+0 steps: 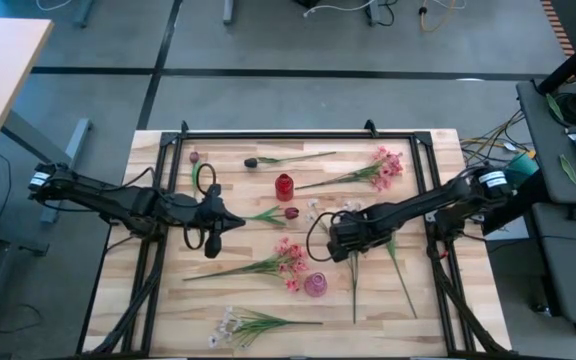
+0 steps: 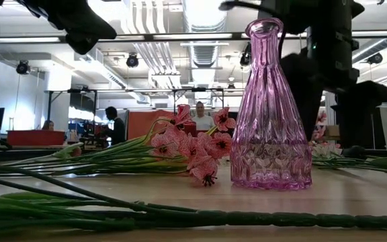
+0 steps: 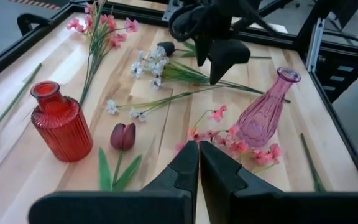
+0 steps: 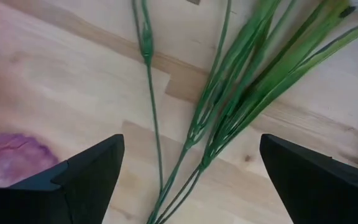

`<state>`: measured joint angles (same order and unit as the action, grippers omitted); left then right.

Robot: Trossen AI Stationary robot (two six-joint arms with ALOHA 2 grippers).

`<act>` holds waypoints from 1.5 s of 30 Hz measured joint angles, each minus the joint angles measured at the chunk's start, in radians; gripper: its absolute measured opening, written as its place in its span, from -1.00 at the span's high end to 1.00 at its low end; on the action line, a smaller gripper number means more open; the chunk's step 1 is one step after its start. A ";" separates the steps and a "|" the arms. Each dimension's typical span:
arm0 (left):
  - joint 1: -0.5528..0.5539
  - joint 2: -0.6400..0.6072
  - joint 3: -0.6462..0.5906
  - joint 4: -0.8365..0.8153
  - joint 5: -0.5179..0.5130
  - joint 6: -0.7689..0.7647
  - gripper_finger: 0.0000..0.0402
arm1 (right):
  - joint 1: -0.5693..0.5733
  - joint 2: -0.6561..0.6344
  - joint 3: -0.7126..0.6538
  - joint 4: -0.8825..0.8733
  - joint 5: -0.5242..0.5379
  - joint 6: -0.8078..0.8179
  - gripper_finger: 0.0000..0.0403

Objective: Sort flowers into vase by color
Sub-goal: Put the white flowers into the red vase

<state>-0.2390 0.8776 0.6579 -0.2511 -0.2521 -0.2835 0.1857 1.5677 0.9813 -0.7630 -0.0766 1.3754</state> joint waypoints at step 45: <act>0.000 -0.002 0.000 0.000 0.000 0.163 1.00 | 0.004 0.074 0.007 0.074 0.109 0.202 0.84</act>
<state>-0.2386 0.8753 0.6579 -0.2516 -0.2523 -0.1204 0.1893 1.6419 0.9882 -0.6890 0.0320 1.5775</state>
